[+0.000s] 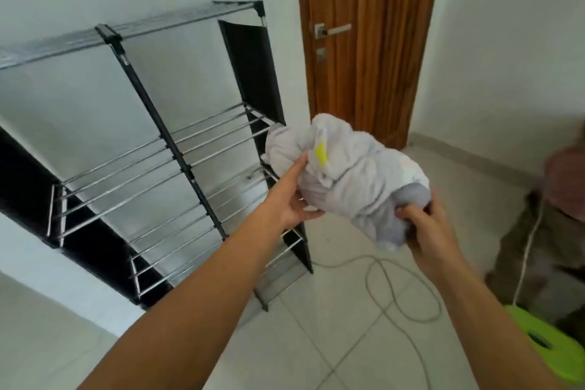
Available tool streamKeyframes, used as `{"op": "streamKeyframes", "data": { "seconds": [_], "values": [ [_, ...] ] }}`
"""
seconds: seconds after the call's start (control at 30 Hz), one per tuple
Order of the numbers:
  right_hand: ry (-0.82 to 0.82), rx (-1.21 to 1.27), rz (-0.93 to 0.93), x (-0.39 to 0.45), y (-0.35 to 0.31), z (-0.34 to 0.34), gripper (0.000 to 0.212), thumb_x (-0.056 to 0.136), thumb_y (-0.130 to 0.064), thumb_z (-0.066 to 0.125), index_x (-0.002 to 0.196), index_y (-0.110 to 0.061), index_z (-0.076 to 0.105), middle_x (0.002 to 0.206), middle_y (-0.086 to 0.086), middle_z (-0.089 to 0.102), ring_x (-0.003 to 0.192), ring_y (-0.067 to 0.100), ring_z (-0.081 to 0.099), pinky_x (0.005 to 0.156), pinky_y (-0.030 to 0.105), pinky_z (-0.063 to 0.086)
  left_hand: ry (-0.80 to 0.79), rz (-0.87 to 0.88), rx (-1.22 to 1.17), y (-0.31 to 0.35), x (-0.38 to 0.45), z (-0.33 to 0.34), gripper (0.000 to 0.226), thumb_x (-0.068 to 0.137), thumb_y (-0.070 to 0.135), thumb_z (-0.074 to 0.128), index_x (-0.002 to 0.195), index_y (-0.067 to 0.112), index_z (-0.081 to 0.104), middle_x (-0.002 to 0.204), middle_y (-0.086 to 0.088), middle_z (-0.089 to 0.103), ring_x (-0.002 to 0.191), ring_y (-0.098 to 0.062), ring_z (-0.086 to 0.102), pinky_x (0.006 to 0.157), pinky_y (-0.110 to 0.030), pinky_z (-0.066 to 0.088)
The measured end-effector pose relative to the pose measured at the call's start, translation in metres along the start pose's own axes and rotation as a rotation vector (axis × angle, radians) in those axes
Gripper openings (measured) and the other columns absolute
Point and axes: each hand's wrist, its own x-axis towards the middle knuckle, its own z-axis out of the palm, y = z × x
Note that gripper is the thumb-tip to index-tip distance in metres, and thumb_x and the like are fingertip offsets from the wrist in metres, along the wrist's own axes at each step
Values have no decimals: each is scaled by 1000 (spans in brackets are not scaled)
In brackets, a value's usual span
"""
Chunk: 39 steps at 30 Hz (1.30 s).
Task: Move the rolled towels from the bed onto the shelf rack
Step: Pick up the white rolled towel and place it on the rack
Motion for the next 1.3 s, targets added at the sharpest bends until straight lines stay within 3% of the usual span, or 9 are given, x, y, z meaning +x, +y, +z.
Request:
{"op": "streamKeyframes", "data": {
  "seconds": [0.07,0.23,0.53,0.6,0.73,0.87,0.97,1.17,1.3],
  "values": [
    [-113,-73,19,36,-7,21,98,48,-48,83,128,-3,48,118,23,61,105,41,61,83,47,54,66,48,-45,21,17,-11,66,77,56,66,130,20,51,126,-8,58,113,-29,56,94,-49,49],
    [-232,-199,-84,99,-18,80,63,78,-12,74,131,-25,40,115,-9,56,110,19,56,89,38,52,155,175,-132,82,53,-33,61,82,52,62,131,17,53,129,-10,57,101,-26,60,72,-41,54],
    [-282,-360,-227,201,-7,197,81,76,-9,75,143,-18,32,127,-1,49,112,18,52,91,33,47,116,200,-56,192,154,-96,52,79,63,58,107,20,65,107,-8,69,93,-24,64,67,-33,57],
    [-297,-438,-267,216,-5,224,81,76,-8,75,143,-16,32,127,-5,47,113,13,49,91,25,44,90,187,-54,213,174,-110,48,83,59,56,103,17,68,106,-9,72,97,-27,66,79,-38,56],
    [-284,-625,-468,252,0,268,77,77,-10,75,142,-13,33,129,-6,41,115,4,40,83,-4,33,93,190,-127,249,209,-125,43,88,52,57,97,12,70,100,-11,72,95,-27,66,77,-41,55],
    [-306,-885,-690,284,11,296,73,82,-22,70,144,-11,34,151,11,33,136,22,33,108,22,29,308,210,-141,273,241,-141,27,94,30,54,88,7,67,89,-12,69,84,-27,65,78,-47,57],
    [-332,-1031,-706,302,25,304,69,83,-23,69,144,-13,37,154,12,29,140,29,28,112,40,33,395,205,-98,268,254,-155,29,93,22,53,112,6,67,111,-13,70,96,-30,66,87,-49,54],
    [-332,-1138,-655,308,46,306,75,76,-17,75,142,-16,40,152,14,29,137,32,28,111,40,31,492,406,-34,262,247,-152,31,93,12,47,119,6,64,121,-9,66,101,-26,64,92,-41,52],
    [-314,-1146,-627,298,44,302,73,79,-17,71,144,-18,37,154,14,26,139,33,28,112,39,31,675,610,323,277,232,-131,38,87,6,46,124,8,55,127,-15,60,114,-32,57,99,-39,47]
  ]
}}
